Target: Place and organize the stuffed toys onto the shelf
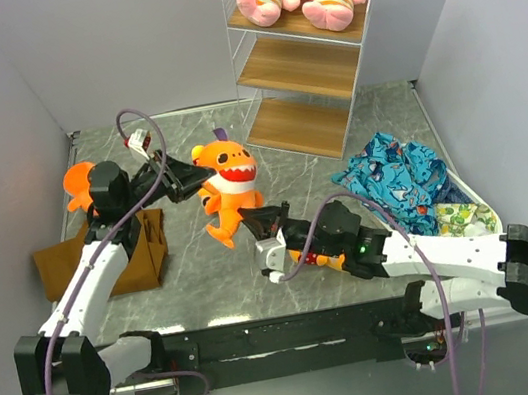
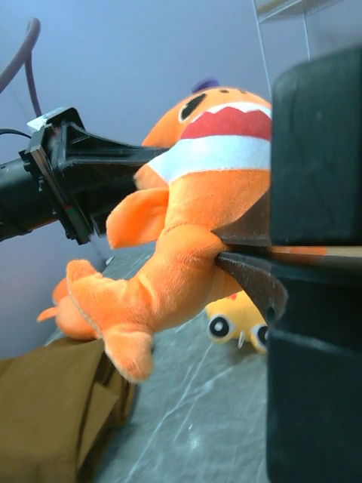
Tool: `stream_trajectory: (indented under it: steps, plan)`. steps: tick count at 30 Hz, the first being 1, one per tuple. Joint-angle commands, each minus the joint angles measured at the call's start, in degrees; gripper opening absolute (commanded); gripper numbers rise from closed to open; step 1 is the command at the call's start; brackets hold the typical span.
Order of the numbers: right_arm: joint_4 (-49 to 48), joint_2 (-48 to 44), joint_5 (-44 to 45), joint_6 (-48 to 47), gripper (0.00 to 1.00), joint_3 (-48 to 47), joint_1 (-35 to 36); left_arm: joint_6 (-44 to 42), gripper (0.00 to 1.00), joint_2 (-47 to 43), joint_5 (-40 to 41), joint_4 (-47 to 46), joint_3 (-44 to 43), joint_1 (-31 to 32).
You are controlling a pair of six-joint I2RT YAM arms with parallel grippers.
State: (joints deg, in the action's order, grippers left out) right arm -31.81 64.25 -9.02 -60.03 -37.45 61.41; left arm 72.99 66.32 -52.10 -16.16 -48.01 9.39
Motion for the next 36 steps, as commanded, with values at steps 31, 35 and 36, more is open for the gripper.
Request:
stream_trajectory:
  steps: [31, 35, 36]
  plan:
    - [19.68, 25.30, 0.40, -26.01, 0.00, -39.17, -31.87, -40.91, 0.96, -13.32, 39.97, 30.05, -1.47, -10.36]
    - [21.44, 32.23, -1.96, -28.73, 0.00, -47.34, -34.42, -41.09, 0.96, -14.38, 40.49, 29.87, -1.39, -9.74]
    - [21.70, 33.21, -2.06, -29.17, 0.00, -48.67, -34.77, -41.17, 0.96, -14.38, 40.41, 30.14, -1.47, -9.74]
